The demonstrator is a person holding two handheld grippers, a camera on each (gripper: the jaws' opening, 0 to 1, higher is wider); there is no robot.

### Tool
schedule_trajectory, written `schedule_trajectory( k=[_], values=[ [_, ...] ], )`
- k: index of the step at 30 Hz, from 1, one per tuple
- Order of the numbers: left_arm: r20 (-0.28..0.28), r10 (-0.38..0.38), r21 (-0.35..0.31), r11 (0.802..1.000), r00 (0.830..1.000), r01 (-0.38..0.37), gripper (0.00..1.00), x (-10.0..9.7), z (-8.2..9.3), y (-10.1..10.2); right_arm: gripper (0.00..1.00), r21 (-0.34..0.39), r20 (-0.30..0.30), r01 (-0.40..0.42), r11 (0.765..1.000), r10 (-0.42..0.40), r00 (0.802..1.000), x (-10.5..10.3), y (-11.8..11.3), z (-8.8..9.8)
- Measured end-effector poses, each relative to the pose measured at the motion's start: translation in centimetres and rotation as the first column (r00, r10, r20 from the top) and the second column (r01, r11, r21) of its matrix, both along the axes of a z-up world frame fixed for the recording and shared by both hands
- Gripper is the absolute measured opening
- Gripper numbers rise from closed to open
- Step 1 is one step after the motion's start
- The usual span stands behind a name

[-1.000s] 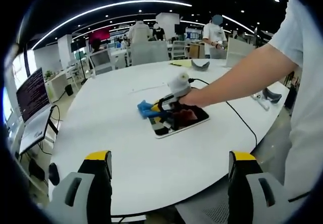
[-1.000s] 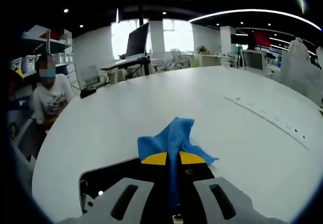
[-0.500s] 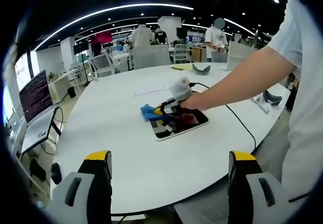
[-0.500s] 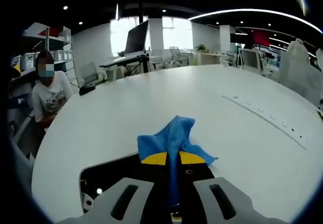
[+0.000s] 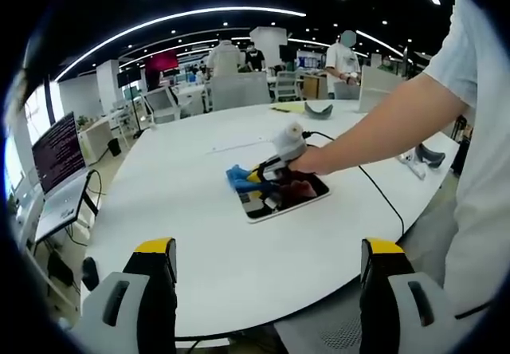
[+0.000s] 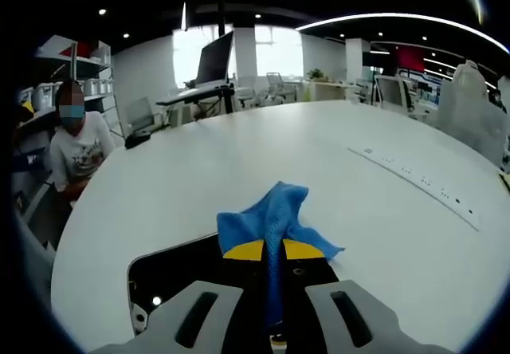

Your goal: Wipe the mirror surface with the cleaning cloth until all visible marks leave the cleaned area.

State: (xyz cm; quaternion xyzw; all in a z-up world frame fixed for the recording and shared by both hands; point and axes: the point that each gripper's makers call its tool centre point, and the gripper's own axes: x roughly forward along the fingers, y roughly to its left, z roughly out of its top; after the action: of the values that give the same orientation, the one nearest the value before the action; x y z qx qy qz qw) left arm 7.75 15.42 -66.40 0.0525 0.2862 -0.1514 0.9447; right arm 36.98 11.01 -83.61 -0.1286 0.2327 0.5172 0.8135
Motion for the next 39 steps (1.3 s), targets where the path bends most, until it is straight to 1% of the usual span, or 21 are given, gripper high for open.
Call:
schedule_trajectory(
  k=[4,9,14,21,23,25,30,35,39],
  values=[
    [-0.001,-0.005,0.004,1.000,1.000,0.005,0.97,0.0,-0.1,0.0,0.02,-0.001,-0.002,0.002,1.000,-0.002,1.000,-0.3,-0.5,0.1],
    [0.003,-0.016,0.009,1.000,1.000,0.016,0.97,0.0,0.0,-0.3,0.02,-0.001,-0.005,0.008,1.000,-0.008,1.000,0.6,-1.2,-0.6],
    [0.006,-0.021,0.014,1.000,1.000,0.021,0.97,0.0,0.2,-0.5,0.02,-0.010,-0.001,0.008,1.000,-0.008,1.000,0.9,-1.9,-0.9],
    [0.015,-0.029,0.012,1.000,0.999,0.029,0.97,0.2,0.5,-0.9,0.02,-0.014,-0.002,0.016,1.000,-0.016,1.000,0.7,-3.0,-0.9],
    [0.015,-0.024,-0.006,1.000,1.000,0.024,0.97,0.3,0.6,-1.0,0.02,-0.011,-0.005,0.023,1.000,-0.023,1.000,0.8,-3.3,-1.1],
    [0.027,-0.019,-0.016,1.000,0.999,0.019,0.97,0.4,1.1,-1.1,0.02,-0.012,-0.005,0.026,1.000,-0.026,1.000,0.8,-3.5,-1.1],
    [0.029,-0.028,-0.007,1.000,0.999,0.028,0.97,0.3,1.1,-1.2,0.02,-0.010,-0.004,0.033,0.999,-0.033,0.999,0.9,-4.0,-1.3],
    [0.032,-0.033,-0.003,0.999,0.999,0.033,0.97,0.3,1.1,-1.1,0.02,-0.007,-0.005,0.042,0.999,-0.042,0.999,0.3,-4.5,-1.0],
    [0.033,-0.038,-0.003,0.999,0.999,0.038,0.97,0.3,1.1,-1.3,0.02,-0.008,-0.005,0.044,0.999,-0.044,0.999,0.2,-4.9,-1.0]
  ],
)
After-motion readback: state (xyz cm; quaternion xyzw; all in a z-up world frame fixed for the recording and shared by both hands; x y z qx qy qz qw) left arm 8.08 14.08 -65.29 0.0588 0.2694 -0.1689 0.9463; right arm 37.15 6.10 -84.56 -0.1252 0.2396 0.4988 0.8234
